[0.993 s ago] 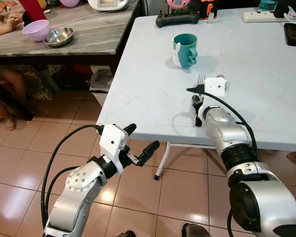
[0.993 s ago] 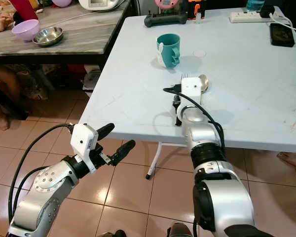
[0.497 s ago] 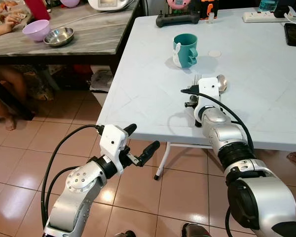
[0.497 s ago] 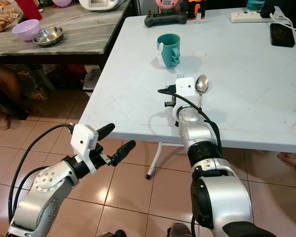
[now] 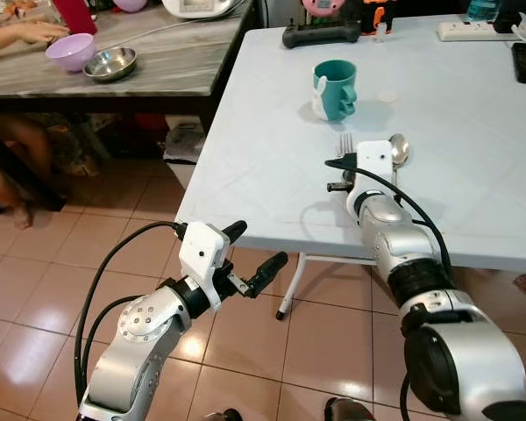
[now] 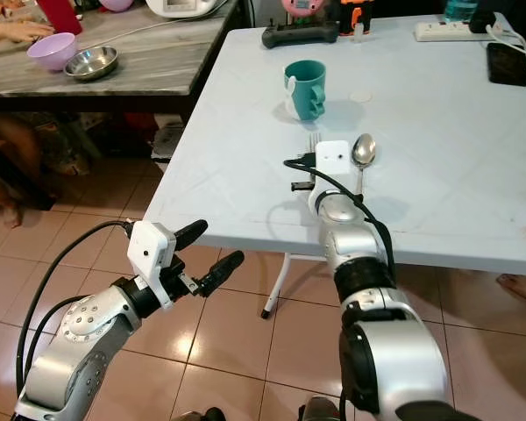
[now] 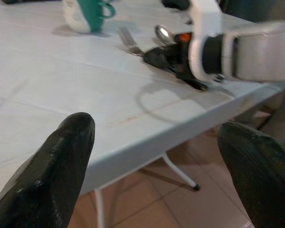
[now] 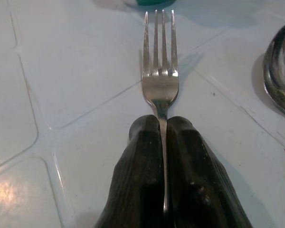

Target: Setting the table

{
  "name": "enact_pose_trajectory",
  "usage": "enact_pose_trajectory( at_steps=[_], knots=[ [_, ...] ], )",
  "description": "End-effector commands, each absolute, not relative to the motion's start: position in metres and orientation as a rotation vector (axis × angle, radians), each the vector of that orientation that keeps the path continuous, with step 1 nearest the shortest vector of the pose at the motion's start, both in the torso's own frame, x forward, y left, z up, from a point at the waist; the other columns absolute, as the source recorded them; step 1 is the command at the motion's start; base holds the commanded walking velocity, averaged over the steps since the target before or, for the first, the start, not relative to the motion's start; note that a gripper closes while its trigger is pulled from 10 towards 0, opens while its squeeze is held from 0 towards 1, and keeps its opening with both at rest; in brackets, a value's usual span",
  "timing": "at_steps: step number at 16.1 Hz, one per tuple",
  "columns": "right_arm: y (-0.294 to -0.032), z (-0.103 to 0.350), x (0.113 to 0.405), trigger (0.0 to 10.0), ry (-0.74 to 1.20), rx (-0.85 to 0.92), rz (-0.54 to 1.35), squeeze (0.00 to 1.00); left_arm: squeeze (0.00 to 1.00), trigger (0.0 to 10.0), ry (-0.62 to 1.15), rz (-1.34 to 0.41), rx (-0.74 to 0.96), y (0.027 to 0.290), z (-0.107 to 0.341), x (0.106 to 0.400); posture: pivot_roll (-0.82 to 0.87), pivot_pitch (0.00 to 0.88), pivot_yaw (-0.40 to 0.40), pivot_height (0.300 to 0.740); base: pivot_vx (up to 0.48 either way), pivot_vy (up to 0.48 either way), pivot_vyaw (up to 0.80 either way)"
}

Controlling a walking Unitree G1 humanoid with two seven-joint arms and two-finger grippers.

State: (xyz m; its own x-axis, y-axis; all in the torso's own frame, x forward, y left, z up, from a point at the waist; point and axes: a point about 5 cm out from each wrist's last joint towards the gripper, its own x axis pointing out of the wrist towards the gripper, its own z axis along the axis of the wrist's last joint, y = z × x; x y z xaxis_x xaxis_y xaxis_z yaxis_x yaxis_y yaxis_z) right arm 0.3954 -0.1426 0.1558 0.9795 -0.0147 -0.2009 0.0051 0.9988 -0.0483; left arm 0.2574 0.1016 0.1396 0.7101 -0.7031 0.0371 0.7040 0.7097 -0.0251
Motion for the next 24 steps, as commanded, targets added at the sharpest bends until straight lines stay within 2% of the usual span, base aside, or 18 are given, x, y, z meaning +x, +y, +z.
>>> enact_pose_trajectory(
  at_steps=[1, 4, 7, 8, 9, 10, 17, 19, 24],
  knots=[
    [-0.143, 0.130, 0.385, 0.0, 0.298, -0.002, -0.019, 0.00, 0.00, 10.0, -0.041, -0.736, -0.009, 0.107, 0.142, 0.262, -0.19, 0.169, 0.138, 0.740, 0.000, 0.000, 0.00],
    [-0.152, 0.138, 0.377, 0.0, 0.219, 0.033, -0.055, 0.00, 0.00, 10.0, -0.053, -0.636, 0.004, 0.114, 0.143, 0.273, -0.19, 0.159, 0.134, 0.740, 0.000, 0.000, 0.00],
    [-0.165, 0.158, 0.357, 0.0, 0.051, -0.027, -0.100, 0.00, 0.00, 10.0, -0.051, -0.431, 0.054, 0.130, 0.141, 0.288, -0.20, 0.147, 0.134, 0.740, 0.000, 0.000, 0.00],
    [-0.168, 0.161, 0.349, 0.0, 0.018, -0.022, -0.105, 0.00, 0.00, 10.0, -0.050, -0.424, 0.043, 0.131, 0.141, 0.290, -0.20, 0.145, 0.134, 0.740, 0.000, 0.000, 0.00],
    [-0.169, 0.166, 0.339, 4.2, -0.026, -0.025, -0.100, 0.00, 0.00, 10.0, -0.055, -0.428, 0.031, 0.130, 0.141, 0.292, -0.21, 0.132, 0.136, 0.740, 0.000, 0.000, 0.00],
    [-0.171, 0.169, 0.332, 10.0, -0.057, -0.040, -0.101, 0.00, 0.00, 10.0, -0.059, -0.430, 0.026, 0.128, 0.142, 0.294, -0.22, 0.127, 0.138, 0.740, 0.000, 0.000, 0.00],
    [-0.171, 0.176, 0.303, 10.0, -0.108, -0.020, -0.119, 0.00, 0.00, 10.0, -0.084, -0.450, -0.034, 0.118, 0.143, 0.299, -0.25, 0.108, 0.132, 0.740, 0.000, 0.000, 0.00],
    [-0.168, 0.172, 0.300, 10.0, -0.081, -0.015, -0.105, 0.00, 0.00, 10.0, -0.078, -0.450, -0.054, 0.116, 0.141, 0.300, -0.25, 0.099, 0.126, 0.740, 0.000, 0.000, -0.59],
    [-0.165, 0.169, 0.293, 10.0, -0.060, -0.001, -0.092, 0.00, 0.00, 10.0, -0.091, -0.452, -0.063, 0.115, 0.141, 0.302, -0.25, 0.093, 0.125, 0.740, 0.000, 0.344, -0.59]
  ],
)
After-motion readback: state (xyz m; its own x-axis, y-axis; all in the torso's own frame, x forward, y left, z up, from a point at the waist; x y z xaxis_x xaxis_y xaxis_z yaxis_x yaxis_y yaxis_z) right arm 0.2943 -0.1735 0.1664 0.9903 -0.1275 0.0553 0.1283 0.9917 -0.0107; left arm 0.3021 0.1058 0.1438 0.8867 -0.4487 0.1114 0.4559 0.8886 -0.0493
